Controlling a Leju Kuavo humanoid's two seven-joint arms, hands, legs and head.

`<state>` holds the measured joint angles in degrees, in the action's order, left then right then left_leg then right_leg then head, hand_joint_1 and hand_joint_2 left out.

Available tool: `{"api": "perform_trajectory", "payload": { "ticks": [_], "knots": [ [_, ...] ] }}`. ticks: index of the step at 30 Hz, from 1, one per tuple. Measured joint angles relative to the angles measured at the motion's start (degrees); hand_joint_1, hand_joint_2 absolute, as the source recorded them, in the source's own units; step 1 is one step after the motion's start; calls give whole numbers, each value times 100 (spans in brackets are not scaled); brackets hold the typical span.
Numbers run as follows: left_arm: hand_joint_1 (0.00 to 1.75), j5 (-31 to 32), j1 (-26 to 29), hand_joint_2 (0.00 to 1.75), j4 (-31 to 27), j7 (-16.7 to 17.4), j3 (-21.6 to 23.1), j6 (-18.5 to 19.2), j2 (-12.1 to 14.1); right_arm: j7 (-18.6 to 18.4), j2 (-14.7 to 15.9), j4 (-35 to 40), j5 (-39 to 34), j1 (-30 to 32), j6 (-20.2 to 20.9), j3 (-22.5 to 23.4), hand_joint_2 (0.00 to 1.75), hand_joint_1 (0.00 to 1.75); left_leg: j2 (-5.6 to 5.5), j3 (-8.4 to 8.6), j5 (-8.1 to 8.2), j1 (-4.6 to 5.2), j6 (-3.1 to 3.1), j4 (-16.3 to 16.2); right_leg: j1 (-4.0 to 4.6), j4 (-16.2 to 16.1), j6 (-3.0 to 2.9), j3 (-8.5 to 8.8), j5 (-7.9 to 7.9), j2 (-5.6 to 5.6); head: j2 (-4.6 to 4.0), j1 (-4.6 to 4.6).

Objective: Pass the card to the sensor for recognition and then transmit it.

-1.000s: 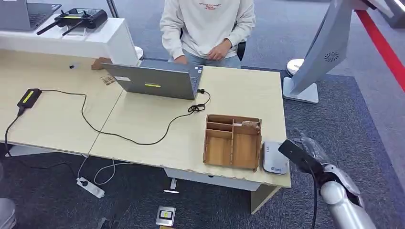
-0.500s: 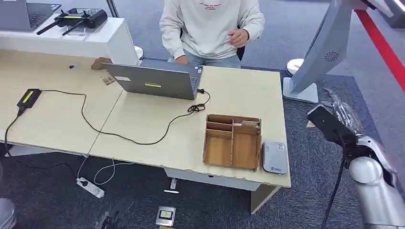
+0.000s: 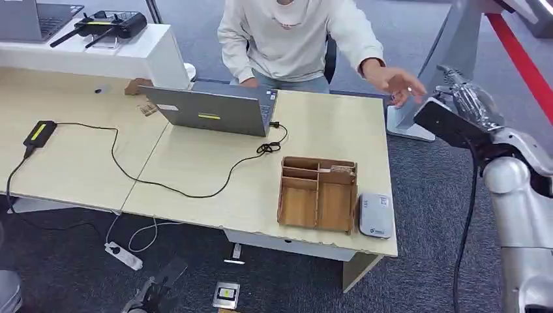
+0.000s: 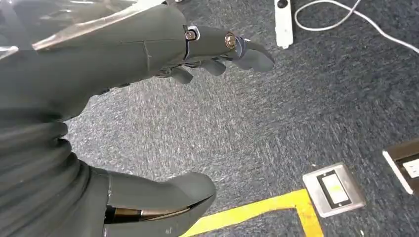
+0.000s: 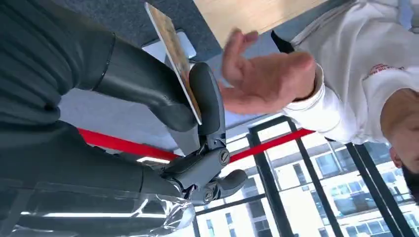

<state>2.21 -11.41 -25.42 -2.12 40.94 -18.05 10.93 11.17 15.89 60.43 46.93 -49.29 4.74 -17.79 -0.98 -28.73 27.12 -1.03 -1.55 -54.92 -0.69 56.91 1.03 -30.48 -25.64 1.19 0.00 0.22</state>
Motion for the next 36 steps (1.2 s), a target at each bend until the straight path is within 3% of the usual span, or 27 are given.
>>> {"api": "perform_trajectory", "payload": {
  "ticks": [16, 17, 18, 19, 26, 31, 36],
  "knots": [
    [0, -391, 158, 175, 162, -68, -9, 135, 33, 395, -566, -1643, 114, -524, -406, -559, 175, 173, -2, -4, 0, -1, 0, 0, 1, 0, 0, -4, -1, -1, 0, 0],
    [0, -393, 157, 175, 166, -68, -9, 146, 50, 395, -592, -1695, 114, -539, -409, -566, 175, 66, -2, -4, 0, -1, 0, 0, 1, 0, 0, -4, -1, -1, 0, 2],
    [0, -393, 154, 175, 170, -70, -11, 188, 74, 398, -610, -1746, 114, -546, -419, -573, 175, 5, -2, -3, 0, -1, 0, 0, 1, 0, 0, -4, 0, -1, 0, 0],
    [0, -400, 155, 175, 172, -74, -9, 238, 92, 402, -620, -1785, 118, -550, -443, -588, 175, 0, -2, -3, 0, -1, 0, 0, 1, 0, 0, -4, 0, -1, 0, 2],
    [0, -527, 163, 175, 179, -98, 4, 271, 186, 489, -664, -1949, 149, -552, -671, -666, 175, 0, 0, -2, 0, -1, 0, 0, 1, 0, 0, -3, 0, 0, 0, 2],
    [0, -660, 266, 175, 179, -79, 7, -9, 164, 498, -684, -1980, 116, -553, -826, -719, 175, 0, 1, -1, 0, -1, 0, -1, 1, 0, 0, -5, 0, 0, 0, 2],
    [0, -807, 306, 175, 184, -74, 15, -22, 129, 553, -686, -1980, -16, -546, -1043, -730, 175, 0, 1, -2, 0, 0, 0, -1, 1, 0, 0, -5, 0, 0, 0, 2]
  ]
}}
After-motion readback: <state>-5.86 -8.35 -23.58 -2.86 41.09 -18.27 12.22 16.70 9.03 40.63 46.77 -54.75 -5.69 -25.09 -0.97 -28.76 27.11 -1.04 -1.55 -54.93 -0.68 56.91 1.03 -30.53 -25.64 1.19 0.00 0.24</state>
